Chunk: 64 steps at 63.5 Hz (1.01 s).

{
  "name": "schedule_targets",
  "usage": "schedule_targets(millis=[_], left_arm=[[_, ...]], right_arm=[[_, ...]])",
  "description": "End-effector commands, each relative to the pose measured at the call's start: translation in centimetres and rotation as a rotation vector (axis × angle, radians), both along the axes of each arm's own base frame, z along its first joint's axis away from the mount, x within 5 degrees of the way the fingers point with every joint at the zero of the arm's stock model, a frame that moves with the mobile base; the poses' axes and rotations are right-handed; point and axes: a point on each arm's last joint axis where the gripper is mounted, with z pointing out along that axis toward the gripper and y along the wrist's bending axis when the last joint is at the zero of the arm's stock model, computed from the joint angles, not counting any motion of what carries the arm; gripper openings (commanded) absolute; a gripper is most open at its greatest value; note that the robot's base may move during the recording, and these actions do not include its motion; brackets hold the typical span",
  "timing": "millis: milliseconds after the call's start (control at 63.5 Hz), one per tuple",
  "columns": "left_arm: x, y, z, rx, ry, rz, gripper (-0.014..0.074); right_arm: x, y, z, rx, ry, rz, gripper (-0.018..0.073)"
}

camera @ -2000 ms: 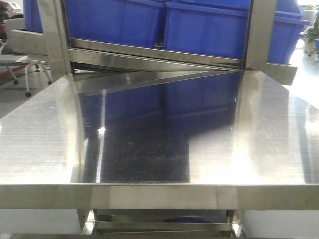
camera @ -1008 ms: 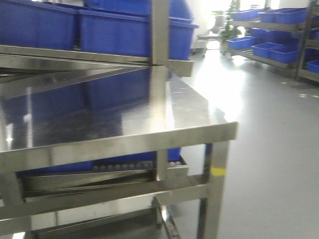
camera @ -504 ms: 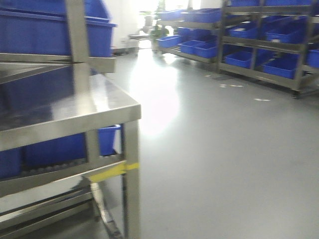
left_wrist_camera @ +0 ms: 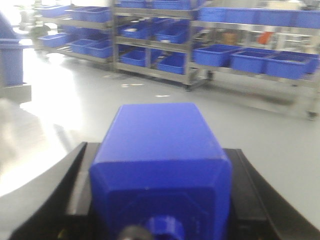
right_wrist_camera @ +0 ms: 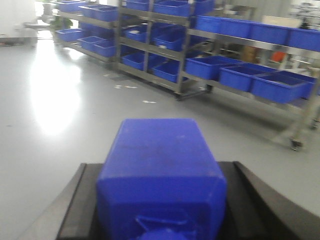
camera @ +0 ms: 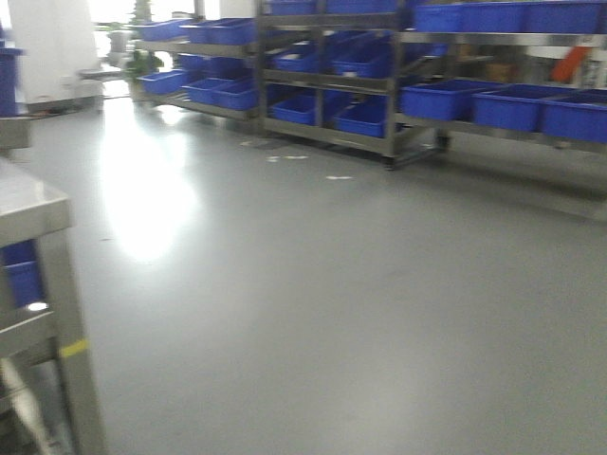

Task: Pick and sort blue part to right shelf
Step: 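Turn the base away from the table toward the aisle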

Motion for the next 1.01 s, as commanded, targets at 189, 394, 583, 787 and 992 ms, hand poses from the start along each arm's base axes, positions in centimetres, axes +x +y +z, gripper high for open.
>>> schedule_targets(millis=[189, 394, 583, 787, 992], left_arm=[[-0.12, 0.16, 1.59, -0.033, -0.093, 0.015, 0.0332], [-0.12, 0.16, 1.59, -0.033, -0.093, 0.015, 0.0332], [-0.12, 0.16, 1.59, -0.033, -0.093, 0.015, 0.0332], [-0.12, 0.16, 1.59, -0.033, -0.093, 0.015, 0.0332], [-0.12, 0.16, 1.59, -0.033, -0.093, 0.015, 0.0332]], right_arm=[[-0.15, -0.08, 1.86, -0.015, -0.124, -0.01, 0.0267], [-0.15, -0.08, 1.86, -0.015, -0.124, -0.01, 0.0267], [-0.15, -0.08, 1.86, -0.015, -0.124, -0.01, 0.0267], [-0.15, -0.08, 1.86, -0.015, -0.124, -0.01, 0.0267], [-0.15, -0.08, 1.86, -0.015, -0.124, -0.01, 0.0267]])
